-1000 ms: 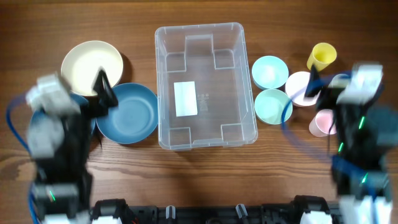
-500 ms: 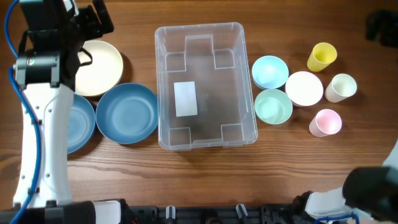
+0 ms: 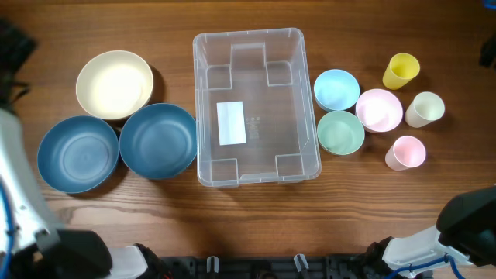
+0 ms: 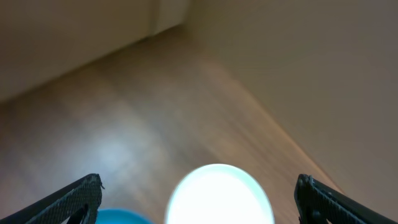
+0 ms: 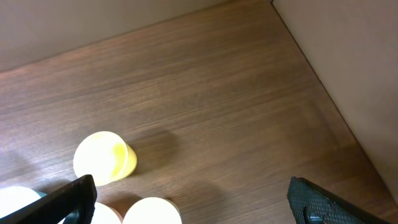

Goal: Pack container
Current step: 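Reach the left gripper to the cream bowl's rim and grasp it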

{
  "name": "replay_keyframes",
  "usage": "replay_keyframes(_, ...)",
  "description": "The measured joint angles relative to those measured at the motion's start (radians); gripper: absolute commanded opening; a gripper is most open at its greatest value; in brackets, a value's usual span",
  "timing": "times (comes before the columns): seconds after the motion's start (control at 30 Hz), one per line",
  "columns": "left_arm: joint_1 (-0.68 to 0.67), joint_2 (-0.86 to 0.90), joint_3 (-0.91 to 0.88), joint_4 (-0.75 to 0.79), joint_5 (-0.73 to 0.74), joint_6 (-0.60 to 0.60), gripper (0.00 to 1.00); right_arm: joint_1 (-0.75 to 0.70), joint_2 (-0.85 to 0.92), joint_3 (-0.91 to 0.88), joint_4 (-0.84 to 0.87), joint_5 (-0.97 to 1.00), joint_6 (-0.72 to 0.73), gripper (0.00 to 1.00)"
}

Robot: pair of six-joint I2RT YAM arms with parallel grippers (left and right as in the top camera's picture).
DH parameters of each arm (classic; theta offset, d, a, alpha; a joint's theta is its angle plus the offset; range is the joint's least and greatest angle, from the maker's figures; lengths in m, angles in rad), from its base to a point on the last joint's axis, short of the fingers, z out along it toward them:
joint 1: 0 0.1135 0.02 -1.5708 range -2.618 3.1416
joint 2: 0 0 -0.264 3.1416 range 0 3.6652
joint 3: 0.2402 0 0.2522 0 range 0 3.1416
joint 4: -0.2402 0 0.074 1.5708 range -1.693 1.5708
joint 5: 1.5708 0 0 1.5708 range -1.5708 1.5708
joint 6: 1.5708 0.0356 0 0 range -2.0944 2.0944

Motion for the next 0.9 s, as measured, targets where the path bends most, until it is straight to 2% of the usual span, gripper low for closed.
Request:
replay_keyframes(0.17, 0.137, 0.13, 0.002, -0.02, 0.185, 0.005, 0.92, 0.0, 0.0, -0.002, 0.003, 0.014, 0.0, 1.0)
replay_keyframes(0.4, 0.145, 0.351, 0.002, -0.019, 0.361, 0.174, 0.86, 0.0, 0.002, -0.008, 0.008, 0.019, 0.0, 1.0)
replay_keyframes(0.5, 0.132, 0.418, 0.001, -0.019, 0.432, 0.287, 0.86, 0.0, 0.002, -0.008, 0.008, 0.021, 0.0, 1.0)
replay_keyframes(0.6, 0.111, 0.439, 0.001, -0.02, 0.468, 0.37, 0.82, 0.0, 0.002, -0.008, 0.008, 0.021, -0.001, 1.0)
replay_keyframes(0.73, 0.056, 0.442, 0.002, -0.019, 0.494, 0.497, 0.71, 0.0, 0.002, -0.008, 0.008, 0.021, 0.0, 1.0)
replay_keyframes(0.9, -0.027, 0.454, 0.002, -0.013, 0.447, 0.583, 0.68, 0.0, 0.002, -0.008, 0.008, 0.021, -0.001, 1.0)
